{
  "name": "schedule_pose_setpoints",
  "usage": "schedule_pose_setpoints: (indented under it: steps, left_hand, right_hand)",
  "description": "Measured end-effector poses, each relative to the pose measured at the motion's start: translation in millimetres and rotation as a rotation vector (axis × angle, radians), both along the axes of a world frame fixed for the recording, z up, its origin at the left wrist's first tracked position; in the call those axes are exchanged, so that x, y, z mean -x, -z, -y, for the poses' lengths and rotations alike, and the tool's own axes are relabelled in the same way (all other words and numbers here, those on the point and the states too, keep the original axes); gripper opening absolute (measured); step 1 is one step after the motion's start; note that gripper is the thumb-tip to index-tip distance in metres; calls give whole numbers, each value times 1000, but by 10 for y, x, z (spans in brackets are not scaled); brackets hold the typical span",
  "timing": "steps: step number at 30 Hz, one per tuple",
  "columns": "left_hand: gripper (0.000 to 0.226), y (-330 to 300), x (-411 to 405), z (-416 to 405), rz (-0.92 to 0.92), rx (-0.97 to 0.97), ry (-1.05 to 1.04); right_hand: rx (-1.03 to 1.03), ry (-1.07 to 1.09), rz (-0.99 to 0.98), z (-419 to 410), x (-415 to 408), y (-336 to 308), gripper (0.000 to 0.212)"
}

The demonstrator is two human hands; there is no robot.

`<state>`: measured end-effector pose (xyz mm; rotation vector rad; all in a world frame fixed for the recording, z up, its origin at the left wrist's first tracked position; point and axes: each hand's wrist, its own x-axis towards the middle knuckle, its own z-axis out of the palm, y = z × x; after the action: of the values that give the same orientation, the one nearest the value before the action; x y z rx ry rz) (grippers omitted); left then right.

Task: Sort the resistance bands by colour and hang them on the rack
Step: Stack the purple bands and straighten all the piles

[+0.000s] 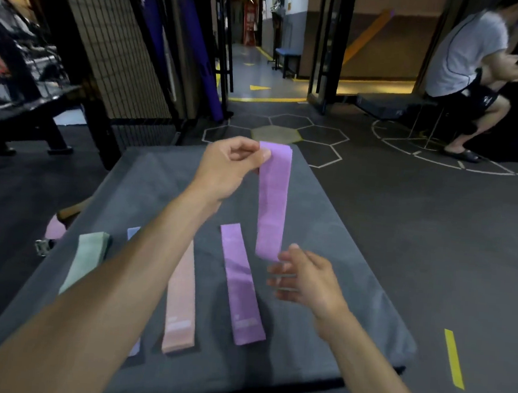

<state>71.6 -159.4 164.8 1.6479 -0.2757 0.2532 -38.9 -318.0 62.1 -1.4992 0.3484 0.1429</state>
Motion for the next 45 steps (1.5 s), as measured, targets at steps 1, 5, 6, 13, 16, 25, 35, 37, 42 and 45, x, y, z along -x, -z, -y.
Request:
schedule_pose_setpoints:
  steps: [1,5,6,13,16,25,35,37,42,45]
  left_hand:
    - [7,-90,161,-51,-7,37,42]
    - [18,-237,805,-262,-22,106,161]
    - [21,-240,950,-317,-17,112,181]
    - [6,42,1720,-796,-48,-133,487]
    - [6,207,1840,-919,-153,-326,624]
    - [19,256,1829,-1305,-161,-370,502]
    - [31,267,1706,-1140,-137,-158,118]
    - [24,282,1710,-1151,-108,-190,122]
    - [21,239,1613,-1181,-28,-207,69]
    - [21,104,1402,-1205,18,-239,-5]
  right_hand:
    - [-207,-42,-81,-68,71,-120,45]
    - [-628,-166,-246,-273,224,-293,69]
    - [-673,-175,-252,-336,253,-308,69]
    - [-643,-159,-142,-725,294,-268,42]
    - [-605,-106,-129,-818,280,-222,35]
    - [-324,-170,321,-853,479,-457,20]
    - [-105,-384,511,-904,767,-578,21]
    - [-28,-388,552,-896,751,-531,21]
    - [-62,-535,390,-819,752,-485,23]
    - [-13,-629,275,-771,773,-408,22]
